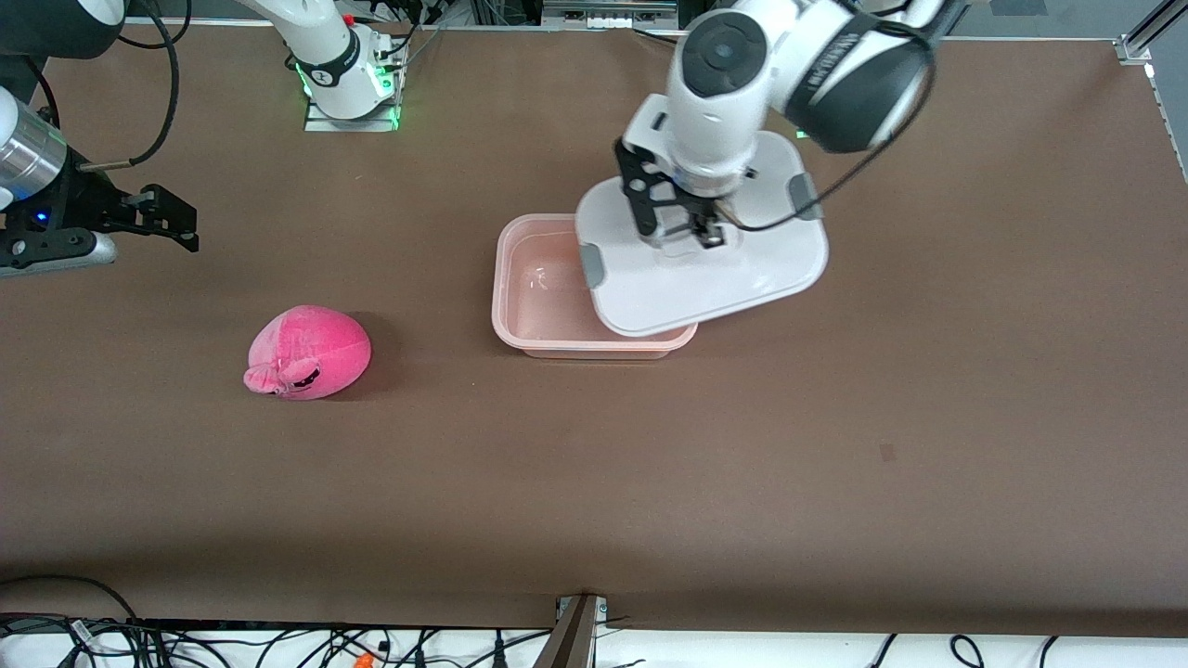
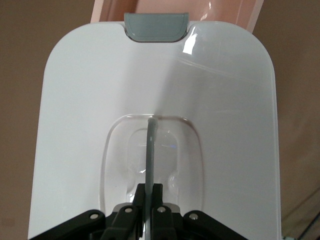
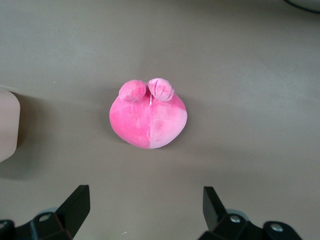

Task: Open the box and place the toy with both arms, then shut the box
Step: 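Lift the lid off the pink box while the right gripper reaches the toy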

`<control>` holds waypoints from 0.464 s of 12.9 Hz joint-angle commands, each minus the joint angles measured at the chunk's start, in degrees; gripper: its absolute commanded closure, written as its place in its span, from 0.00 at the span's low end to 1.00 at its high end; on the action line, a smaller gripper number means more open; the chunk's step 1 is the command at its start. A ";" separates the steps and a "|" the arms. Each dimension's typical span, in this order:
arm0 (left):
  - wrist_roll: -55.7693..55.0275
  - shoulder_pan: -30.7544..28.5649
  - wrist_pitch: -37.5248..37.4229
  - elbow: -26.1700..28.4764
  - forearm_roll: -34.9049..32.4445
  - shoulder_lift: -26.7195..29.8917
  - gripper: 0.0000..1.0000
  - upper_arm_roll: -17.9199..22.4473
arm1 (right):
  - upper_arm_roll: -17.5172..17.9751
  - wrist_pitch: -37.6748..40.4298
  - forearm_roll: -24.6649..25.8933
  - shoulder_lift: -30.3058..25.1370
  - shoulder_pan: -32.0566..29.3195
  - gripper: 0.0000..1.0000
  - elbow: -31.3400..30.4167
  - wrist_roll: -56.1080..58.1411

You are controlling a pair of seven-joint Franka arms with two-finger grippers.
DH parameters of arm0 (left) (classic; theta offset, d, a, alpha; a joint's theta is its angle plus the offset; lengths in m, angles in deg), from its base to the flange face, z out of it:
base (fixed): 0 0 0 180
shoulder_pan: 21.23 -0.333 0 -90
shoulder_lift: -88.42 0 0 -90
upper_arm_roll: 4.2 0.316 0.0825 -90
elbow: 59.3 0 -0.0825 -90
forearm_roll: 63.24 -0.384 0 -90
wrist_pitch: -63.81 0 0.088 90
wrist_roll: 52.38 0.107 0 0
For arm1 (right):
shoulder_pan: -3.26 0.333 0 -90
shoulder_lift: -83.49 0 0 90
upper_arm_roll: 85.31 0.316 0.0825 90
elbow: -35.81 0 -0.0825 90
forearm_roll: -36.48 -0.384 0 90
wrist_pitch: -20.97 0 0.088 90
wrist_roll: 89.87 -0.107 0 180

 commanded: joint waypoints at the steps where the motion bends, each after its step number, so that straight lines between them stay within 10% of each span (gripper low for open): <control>1: 3.15 -7.12 -6.27 -2.06 -1.17 -0.27 1.00 -0.23 | 0.28 -1.19 -1.59 1.28 -0.33 0.00 1.12 -0.32; 6: 16.94 -20.48 -5.15 -1.27 -7.14 -2.19 1.00 -0.32 | -0.33 -2.78 -5.74 8.72 -1.38 0.00 1.20 0.55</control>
